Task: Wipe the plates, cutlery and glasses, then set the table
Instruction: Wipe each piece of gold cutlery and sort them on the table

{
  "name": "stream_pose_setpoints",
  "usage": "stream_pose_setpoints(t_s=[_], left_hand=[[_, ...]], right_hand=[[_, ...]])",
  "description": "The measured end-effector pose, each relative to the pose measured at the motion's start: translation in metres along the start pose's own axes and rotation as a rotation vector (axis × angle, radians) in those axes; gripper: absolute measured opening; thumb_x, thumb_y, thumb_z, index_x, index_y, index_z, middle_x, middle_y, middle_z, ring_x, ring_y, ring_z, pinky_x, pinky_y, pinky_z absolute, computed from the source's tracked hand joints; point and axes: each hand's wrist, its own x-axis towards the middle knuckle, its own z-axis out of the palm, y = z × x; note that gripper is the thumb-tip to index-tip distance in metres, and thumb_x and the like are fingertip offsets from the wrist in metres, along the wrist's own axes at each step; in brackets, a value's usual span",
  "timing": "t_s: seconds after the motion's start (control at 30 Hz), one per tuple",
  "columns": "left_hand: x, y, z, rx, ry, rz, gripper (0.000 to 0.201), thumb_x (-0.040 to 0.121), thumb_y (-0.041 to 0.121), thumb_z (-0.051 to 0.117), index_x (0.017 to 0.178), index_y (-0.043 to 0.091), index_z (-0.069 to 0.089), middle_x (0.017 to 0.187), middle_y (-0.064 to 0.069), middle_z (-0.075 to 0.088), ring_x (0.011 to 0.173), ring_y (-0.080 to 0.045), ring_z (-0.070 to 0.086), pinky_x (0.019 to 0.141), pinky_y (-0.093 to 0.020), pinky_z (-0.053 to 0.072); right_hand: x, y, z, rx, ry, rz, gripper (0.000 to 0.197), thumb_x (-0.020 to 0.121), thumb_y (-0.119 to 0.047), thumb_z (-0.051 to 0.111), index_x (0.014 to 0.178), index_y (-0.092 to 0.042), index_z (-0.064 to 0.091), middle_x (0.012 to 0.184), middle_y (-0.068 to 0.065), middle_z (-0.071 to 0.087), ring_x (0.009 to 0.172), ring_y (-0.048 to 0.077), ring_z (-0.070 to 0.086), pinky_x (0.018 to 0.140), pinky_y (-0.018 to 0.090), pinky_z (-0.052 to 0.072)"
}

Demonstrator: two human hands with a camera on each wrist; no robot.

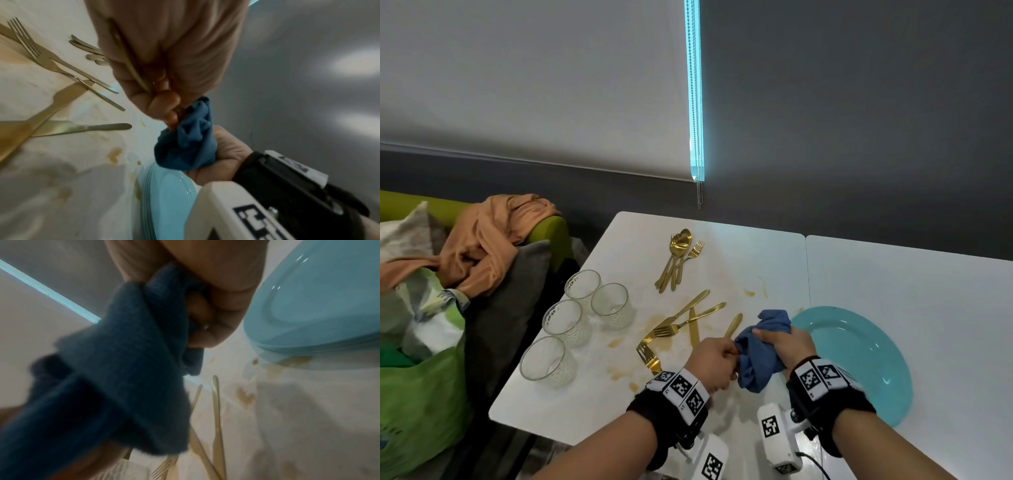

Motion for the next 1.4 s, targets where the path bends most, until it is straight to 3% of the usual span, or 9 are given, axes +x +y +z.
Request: stream_pose_setpoints(t_s=[0.17, 0.33, 0.63, 0.77, 0.83, 0.93, 1.1, 1.23, 1.4], left_hand=[[-0.01, 0.003, -0.019, 0.019, -0.131, -0.035, 0.017, 0.091, 0.003, 0.049, 0.085, 0.014, 0.061, 0.065, 0.001, 0.058, 0.053, -0.009, 0.046, 0.043, -0.016, 0.038], [-0.016, 0.002, -0.032, 0.081, -0.218, -0.05, 0.019, 0.091, 0.006, 0.055, 0.106, 0.002, 0.065, 0.068, 0.002, 0.061, 0.054, -0.007, 0.049, 0.045, -0.013, 0.041], [-0.007, 0.021, -0.002, 0.086, 0.113, 0.161, 0.022, 0.087, 0.002, 0.048, 0.089, 0.002, 0.069, 0.08, -0.018, 0.067, 0.063, -0.021, 0.057, 0.063, -0.023, 0.047], [-0.005, 0.02, 0.003, -0.014, 0.032, 0.125, 0.021, 0.091, 0.009, 0.047, 0.095, 0.013, 0.067, 0.076, -0.011, 0.063, 0.061, -0.02, 0.057, 0.057, -0.029, 0.052], [-0.004, 0.019, -0.002, 0.0, -0.023, 0.078, 0.023, 0.094, 0.018, 0.049, 0.108, 0.018, 0.067, 0.082, -0.003, 0.063, 0.063, -0.009, 0.055, 0.057, -0.017, 0.049], [0.0, 0.01, -0.014, 0.04, -0.075, 0.031, 0.024, 0.094, 0.02, 0.052, 0.113, 0.015, 0.065, 0.077, 0.006, 0.065, 0.061, -0.002, 0.051, 0.058, -0.009, 0.042], [0.009, 0.014, -0.018, 0.092, -0.008, 0.022, 0.021, 0.092, 0.013, 0.054, 0.105, 0.007, 0.069, 0.068, 0.007, 0.064, 0.06, 0.001, 0.051, 0.065, -0.013, 0.044], [0.026, 0.027, -0.022, 0.238, 0.028, 0.091, 0.024, 0.09, 0.003, 0.048, 0.1, -0.006, 0.068, 0.099, -0.023, 0.069, 0.085, -0.025, 0.063, 0.072, -0.023, 0.048], [0.045, 0.018, -0.029, 0.349, -0.091, 0.096, 0.025, 0.088, 0.007, 0.051, 0.102, -0.004, 0.068, 0.089, -0.017, 0.066, 0.078, -0.02, 0.056, 0.071, -0.023, 0.044]], right_hand=[[-0.006, -0.014, -0.012, -0.639, -0.041, -0.123, 0.034, 0.083, -0.038, 0.064, 0.089, -0.004, 0.067, 0.092, 0.015, 0.063, 0.087, 0.027, 0.058, 0.078, 0.031, 0.045], [0.0, -0.02, -0.033, -0.771, -0.334, -0.215, 0.015, 0.079, -0.023, 0.071, 0.076, -0.014, 0.06, 0.085, 0.007, 0.064, 0.081, 0.021, 0.059, 0.067, 0.025, 0.045], [0.005, 0.003, -0.002, 0.413, -0.169, 0.153, 0.008, 0.089, -0.008, 0.059, 0.082, -0.005, 0.058, 0.103, 0.021, 0.058, 0.094, 0.032, 0.057, 0.08, 0.042, 0.048], [0.008, -0.002, -0.006, 0.334, -0.149, 0.108, 0.007, 0.088, -0.008, 0.059, 0.083, -0.004, 0.059, 0.105, 0.025, 0.059, 0.082, 0.03, 0.059, 0.073, 0.039, 0.049], [0.014, -0.008, -0.015, 0.34, -0.106, 0.059, 0.019, 0.078, -0.014, 0.071, 0.092, -0.003, 0.063, 0.106, 0.025, 0.061, 0.083, 0.032, 0.06, 0.079, 0.041, 0.05], [0.047, 0.004, -0.029, 0.402, -0.069, 0.077, 0.082, 0.027, -0.036, 0.094, 0.1, -0.012, 0.066, 0.107, 0.025, 0.064, 0.099, 0.041, 0.06, 0.093, 0.057, 0.046], [0.038, -0.005, -0.014, 0.346, -0.042, 0.105, 0.02, 0.076, -0.013, 0.072, 0.09, -0.001, 0.064, 0.103, 0.027, 0.063, 0.098, 0.038, 0.061, 0.096, 0.051, 0.047], [0.028, -0.009, 0.014, 0.16, -0.073, 0.071, 0.007, 0.08, -0.01, 0.068, 0.077, -0.012, 0.062, 0.091, 0.021, 0.063, 0.086, 0.032, 0.06, 0.084, 0.04, 0.049], [0.034, -0.017, 0.015, -0.011, -0.156, 0.002, 0.01, 0.08, -0.009, 0.068, 0.074, -0.017, 0.067, 0.088, 0.011, 0.068, 0.088, 0.028, 0.062, 0.088, 0.038, 0.05]])
